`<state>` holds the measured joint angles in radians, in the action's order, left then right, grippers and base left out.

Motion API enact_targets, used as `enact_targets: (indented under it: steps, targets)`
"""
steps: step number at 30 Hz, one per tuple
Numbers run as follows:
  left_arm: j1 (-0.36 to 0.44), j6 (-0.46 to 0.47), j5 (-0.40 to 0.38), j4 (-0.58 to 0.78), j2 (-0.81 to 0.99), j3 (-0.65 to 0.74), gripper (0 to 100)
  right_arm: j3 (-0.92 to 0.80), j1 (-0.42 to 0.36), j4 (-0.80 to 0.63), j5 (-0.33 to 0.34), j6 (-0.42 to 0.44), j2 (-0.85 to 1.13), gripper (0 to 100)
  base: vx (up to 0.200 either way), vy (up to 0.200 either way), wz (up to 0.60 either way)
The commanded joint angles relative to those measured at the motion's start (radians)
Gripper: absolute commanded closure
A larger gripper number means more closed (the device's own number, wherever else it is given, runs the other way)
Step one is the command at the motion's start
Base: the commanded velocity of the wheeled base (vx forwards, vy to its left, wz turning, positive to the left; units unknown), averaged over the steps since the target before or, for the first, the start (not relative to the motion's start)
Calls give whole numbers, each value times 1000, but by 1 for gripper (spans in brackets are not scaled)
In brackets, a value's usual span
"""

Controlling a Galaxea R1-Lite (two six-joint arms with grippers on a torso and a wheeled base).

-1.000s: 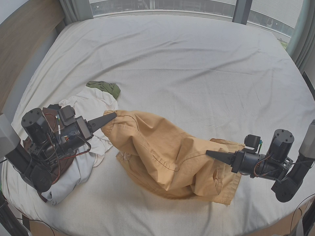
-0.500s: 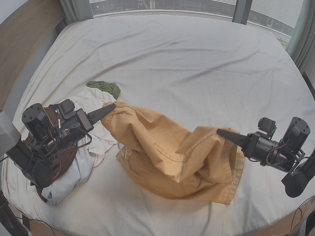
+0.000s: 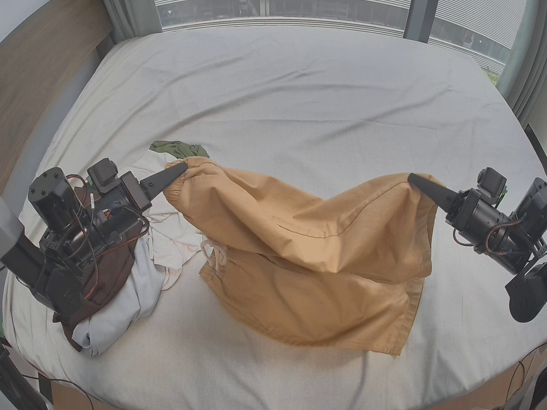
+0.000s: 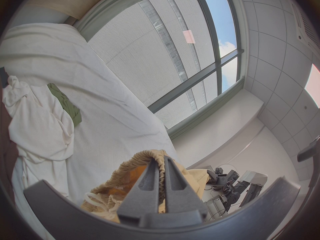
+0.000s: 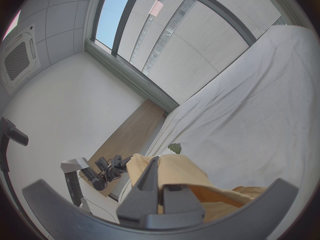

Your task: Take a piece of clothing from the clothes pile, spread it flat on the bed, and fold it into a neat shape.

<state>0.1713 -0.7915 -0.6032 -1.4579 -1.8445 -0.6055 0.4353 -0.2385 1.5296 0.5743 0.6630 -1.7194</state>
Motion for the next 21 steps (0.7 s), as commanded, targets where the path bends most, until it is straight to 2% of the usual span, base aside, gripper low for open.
enact_targets:
  steps: [1,5,8,13,21]
  targets:
    - [-45,1,-7,128,117,-23,100,23,50,0,1,1,-6,100,0,0,0]
    - [-47,9,-7,221,154,-37,100,33,74,0,1,3,-19,100,0,0,0]
    - [-47,61,-1,287,162,-51,100,48,99,0,1,14,-23,100,0,0,0]
    - [-39,87,22,373,180,-82,100,63,133,1,1,37,-23,100,0,0,0]
    - [-12,94,36,340,134,-88,100,79,143,1,1,38,-19,100,0,0,0]
